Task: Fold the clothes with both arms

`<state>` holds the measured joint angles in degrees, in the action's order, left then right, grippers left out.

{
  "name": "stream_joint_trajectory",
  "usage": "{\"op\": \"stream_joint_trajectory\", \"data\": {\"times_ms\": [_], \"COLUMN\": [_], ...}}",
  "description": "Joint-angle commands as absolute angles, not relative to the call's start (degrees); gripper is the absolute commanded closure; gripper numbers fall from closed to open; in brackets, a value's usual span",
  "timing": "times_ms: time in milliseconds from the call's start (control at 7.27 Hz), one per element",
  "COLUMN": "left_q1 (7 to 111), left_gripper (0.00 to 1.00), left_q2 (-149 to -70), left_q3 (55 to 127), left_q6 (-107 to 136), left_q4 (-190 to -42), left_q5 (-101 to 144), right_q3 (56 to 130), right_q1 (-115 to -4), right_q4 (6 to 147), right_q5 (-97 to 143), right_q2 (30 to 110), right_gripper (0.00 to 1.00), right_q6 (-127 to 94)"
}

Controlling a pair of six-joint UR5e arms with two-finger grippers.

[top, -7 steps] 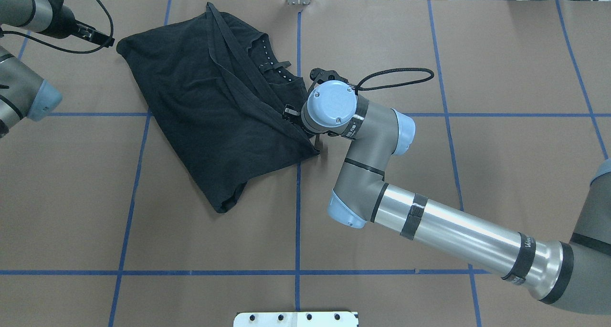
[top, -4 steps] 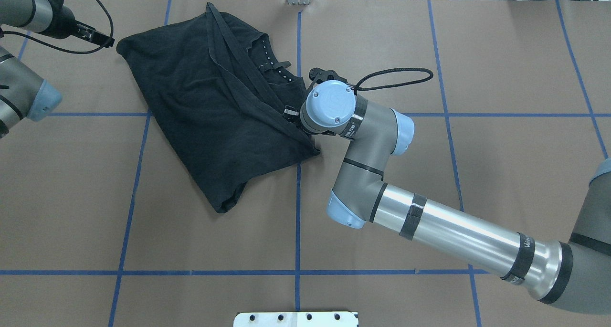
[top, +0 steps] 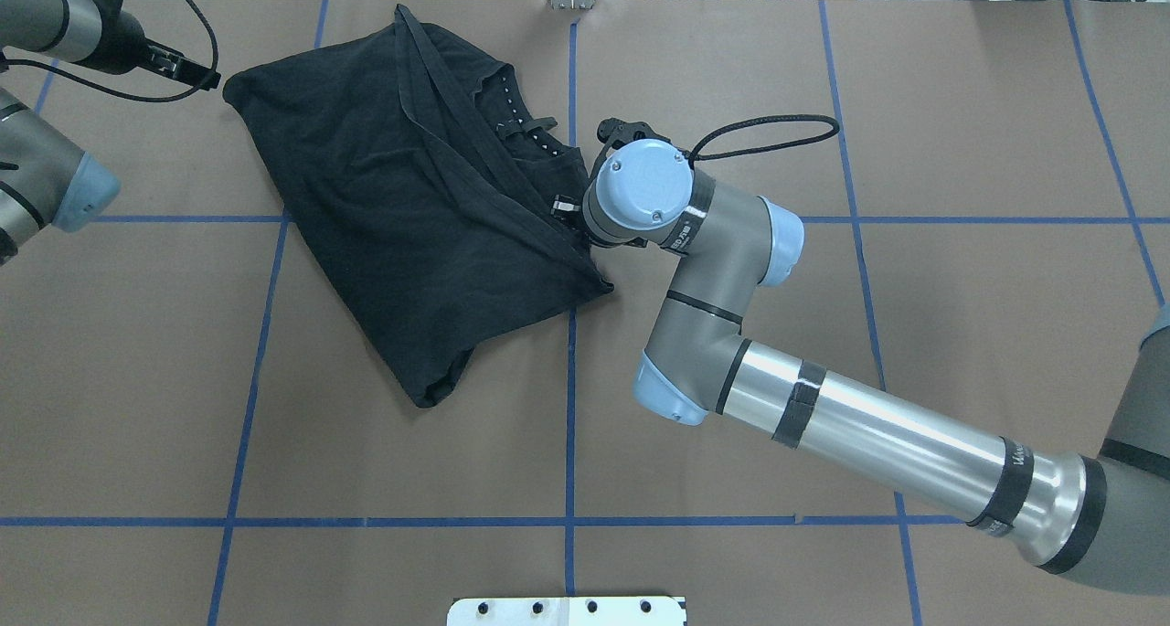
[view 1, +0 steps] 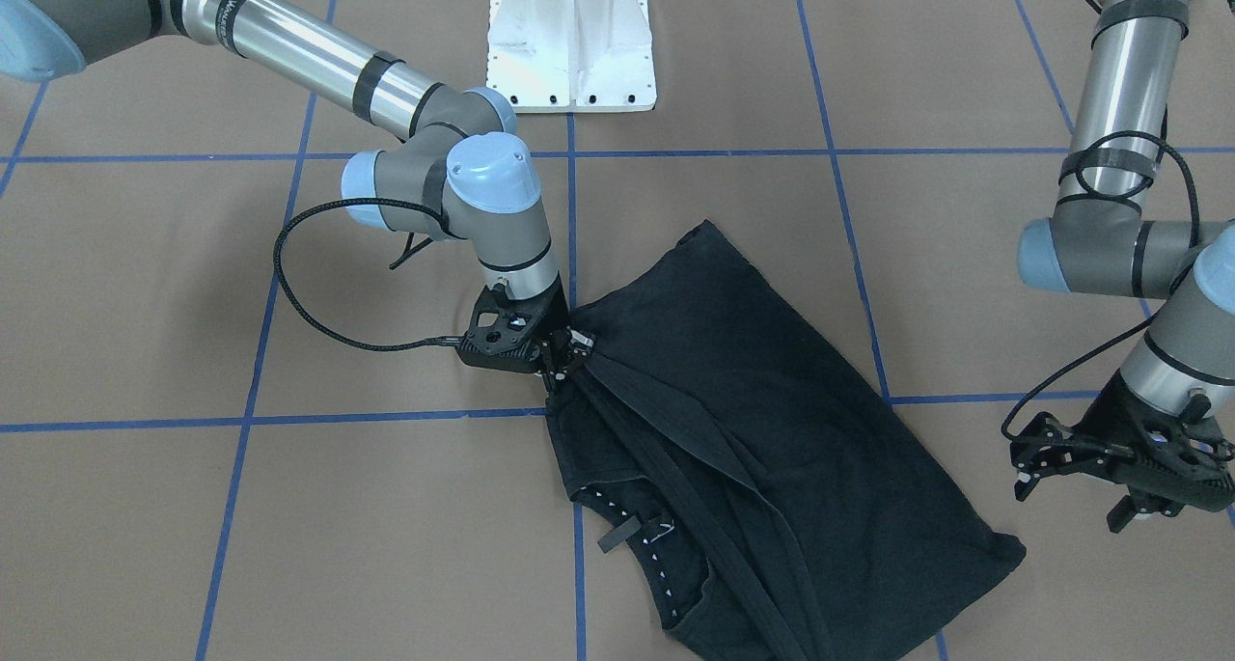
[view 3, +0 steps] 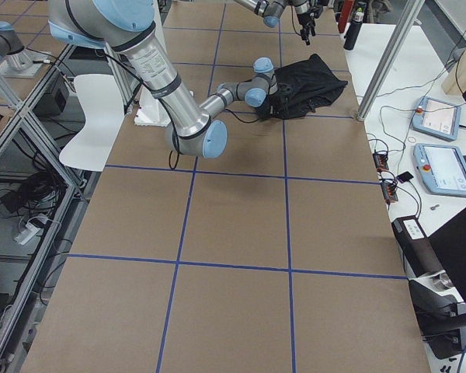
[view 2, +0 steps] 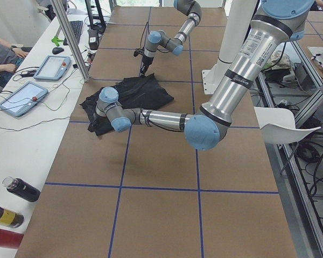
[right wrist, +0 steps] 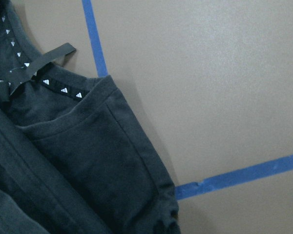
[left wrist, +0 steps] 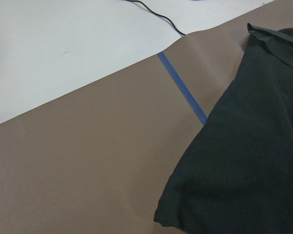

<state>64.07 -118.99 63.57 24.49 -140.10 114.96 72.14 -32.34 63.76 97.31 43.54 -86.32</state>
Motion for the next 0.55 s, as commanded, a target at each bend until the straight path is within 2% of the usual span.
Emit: {"op": "stream_joint_trajectory", "data": {"times_ms": [0,138,413], "left_q1": [63.98,63.98,63.98], "left_gripper": [0.00,0.00,0.00], "left_q2": [-119.00,-119.00,-119.00], "left_q3": [63.63,63.63,63.72], "left_q6": [24.79,24.79,24.79], "left_q4": [-140.10,-140.10,-140.10], "left_q5": [114.96,114.96,114.96], "right_q3": [83.93,92.20,104.80], "right_q1": [-33.05,-31.65,-22.46], "right_q4": [64.42,66.60,77.55], "right_q5": [100.10,99.59,92.86], "right_q2": [52.58,57.95,60.73], "right_gripper": [1.00,1.00,1.00], "right_q6": [-84.99,-85.16,-87.61]}}
